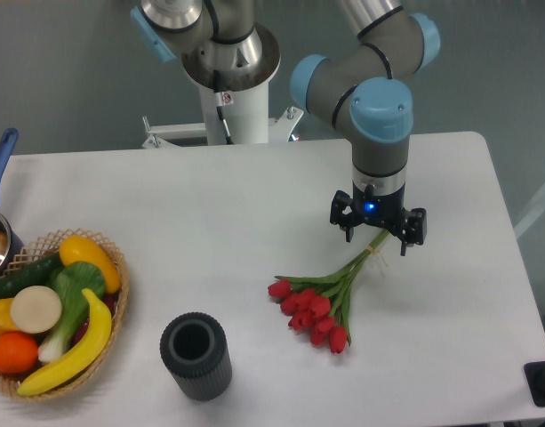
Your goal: Pick up the flowers from the table
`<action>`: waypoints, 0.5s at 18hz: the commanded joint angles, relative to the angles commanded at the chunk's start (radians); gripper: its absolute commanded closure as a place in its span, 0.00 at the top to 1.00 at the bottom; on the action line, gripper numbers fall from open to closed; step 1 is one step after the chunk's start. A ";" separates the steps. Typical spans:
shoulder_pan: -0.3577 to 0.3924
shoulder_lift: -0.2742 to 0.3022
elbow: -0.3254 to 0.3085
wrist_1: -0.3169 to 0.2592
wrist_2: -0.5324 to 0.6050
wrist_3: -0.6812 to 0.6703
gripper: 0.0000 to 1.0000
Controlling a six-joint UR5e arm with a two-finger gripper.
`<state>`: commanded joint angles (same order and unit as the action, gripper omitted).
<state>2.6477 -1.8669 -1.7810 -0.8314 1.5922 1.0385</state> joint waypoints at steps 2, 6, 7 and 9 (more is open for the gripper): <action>-0.002 0.000 -0.002 -0.002 0.006 0.000 1.00; -0.003 -0.002 -0.029 0.000 0.003 0.002 1.00; -0.003 -0.003 -0.043 0.002 0.003 0.000 1.00; -0.003 -0.008 -0.077 0.008 0.002 0.000 1.00</action>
<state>2.6446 -1.8745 -1.8575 -0.8238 1.5938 1.0385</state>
